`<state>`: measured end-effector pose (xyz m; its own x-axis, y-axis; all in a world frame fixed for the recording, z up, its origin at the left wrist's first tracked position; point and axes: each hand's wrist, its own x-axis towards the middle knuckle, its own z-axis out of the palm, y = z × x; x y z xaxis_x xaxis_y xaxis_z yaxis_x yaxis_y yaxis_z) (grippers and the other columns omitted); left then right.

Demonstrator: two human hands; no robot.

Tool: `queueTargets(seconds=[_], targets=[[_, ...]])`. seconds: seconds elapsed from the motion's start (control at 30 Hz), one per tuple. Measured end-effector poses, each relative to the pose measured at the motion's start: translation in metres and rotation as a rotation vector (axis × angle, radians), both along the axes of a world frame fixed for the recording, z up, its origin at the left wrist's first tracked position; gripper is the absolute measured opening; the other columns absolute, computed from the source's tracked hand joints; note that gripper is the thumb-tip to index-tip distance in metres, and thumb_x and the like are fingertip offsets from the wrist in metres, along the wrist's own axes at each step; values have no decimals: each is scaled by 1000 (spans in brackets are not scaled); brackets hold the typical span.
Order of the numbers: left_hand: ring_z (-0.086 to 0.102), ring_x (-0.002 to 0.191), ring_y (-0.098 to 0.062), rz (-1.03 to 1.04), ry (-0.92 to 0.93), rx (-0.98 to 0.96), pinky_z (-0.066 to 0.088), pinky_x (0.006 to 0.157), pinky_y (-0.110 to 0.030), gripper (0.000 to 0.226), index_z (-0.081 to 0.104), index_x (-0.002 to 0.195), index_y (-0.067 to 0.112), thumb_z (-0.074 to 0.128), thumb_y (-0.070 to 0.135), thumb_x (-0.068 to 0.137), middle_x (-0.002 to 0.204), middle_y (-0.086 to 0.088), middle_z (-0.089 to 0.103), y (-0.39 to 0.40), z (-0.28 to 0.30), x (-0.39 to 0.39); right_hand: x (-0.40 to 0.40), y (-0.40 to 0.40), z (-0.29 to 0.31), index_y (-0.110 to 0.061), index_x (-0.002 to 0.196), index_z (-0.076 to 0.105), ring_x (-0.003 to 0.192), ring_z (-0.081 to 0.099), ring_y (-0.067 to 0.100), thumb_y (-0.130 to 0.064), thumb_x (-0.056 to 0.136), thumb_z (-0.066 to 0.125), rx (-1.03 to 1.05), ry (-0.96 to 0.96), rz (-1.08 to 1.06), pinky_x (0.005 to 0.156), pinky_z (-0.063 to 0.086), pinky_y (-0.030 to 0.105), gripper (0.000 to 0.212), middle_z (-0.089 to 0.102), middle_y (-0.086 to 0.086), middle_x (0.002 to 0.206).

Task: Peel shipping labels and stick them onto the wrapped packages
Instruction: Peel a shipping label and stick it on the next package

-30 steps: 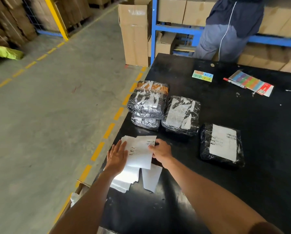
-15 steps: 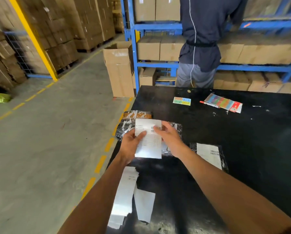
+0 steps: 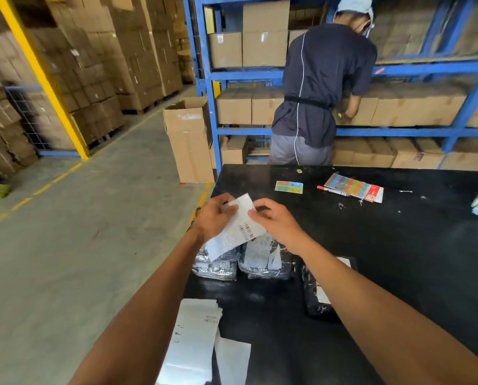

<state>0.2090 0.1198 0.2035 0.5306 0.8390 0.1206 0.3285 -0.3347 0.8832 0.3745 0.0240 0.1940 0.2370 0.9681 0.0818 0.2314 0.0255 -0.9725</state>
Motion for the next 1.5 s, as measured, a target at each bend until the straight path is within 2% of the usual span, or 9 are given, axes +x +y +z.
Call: queueTargets(seconds=[0.13,0.2,0.27,0.4,0.53,1.0,1.1,1.3,1.5], targets=[[63,73,-22,-91,-44,4,52,64,-37,20,63,91,9,62,29,93,85,-17,68,-5,14,1,2,2,1,-16,93,66,78,67,14,-19,92,66,54,21,-24,61,49,28,3,75,8,89],[66,71,-18,-121,-31,11,52,60,-32,20,64,94,5,60,25,96,85,-15,69,-6,18,2,2,2,3,-13,97,67,75,67,14,-20,96,59,50,64,-45,59,49,25,11,74,7,89],[63,64,-9,-154,13,21,49,55,-21,22,65,95,3,58,24,97,81,-7,68,-6,22,0,2,1,6,-13,100,68,71,67,13,-20,98,55,65,87,-94,56,46,21,15,74,7,90],[61,61,-4,-173,56,-7,48,56,-18,25,67,95,4,58,27,97,80,-4,68,-7,25,-2,5,0,8,-8,99,68,65,65,20,-11,97,55,91,53,-66,51,43,16,14,74,8,89],[61,60,-1,-155,70,11,47,56,-17,25,70,92,10,60,32,95,81,-3,70,-6,24,-2,5,0,6,-4,101,70,60,62,17,-9,96,57,106,-8,-10,52,43,12,15,74,8,86],[60,61,2,-105,81,64,45,55,-11,19,71,81,15,65,29,92,76,7,69,-1,17,0,5,2,-1,-7,95,72,59,55,18,-9,93,61,82,52,19,53,44,17,12,71,4,78],[61,66,-3,-103,105,70,47,58,-12,20,72,84,13,65,31,92,79,6,70,0,15,-1,4,4,-3,-6,95,72,59,56,18,-10,92,61,66,45,21,55,45,21,12,71,3,77],[60,60,4,-109,76,40,45,54,-9,24,71,89,2,65,26,92,77,3,69,-1,15,-1,5,7,-7,-6,89,70,60,52,16,-11,92,58,53,39,45,60,43,26,13,67,-5,71],[62,62,2,-99,82,44,45,54,-10,23,71,88,6,66,28,91,78,5,70,-1,14,0,4,8,-7,-8,92,71,59,52,15,-13,94,56,26,87,45,60,43,26,16,68,-3,73]])
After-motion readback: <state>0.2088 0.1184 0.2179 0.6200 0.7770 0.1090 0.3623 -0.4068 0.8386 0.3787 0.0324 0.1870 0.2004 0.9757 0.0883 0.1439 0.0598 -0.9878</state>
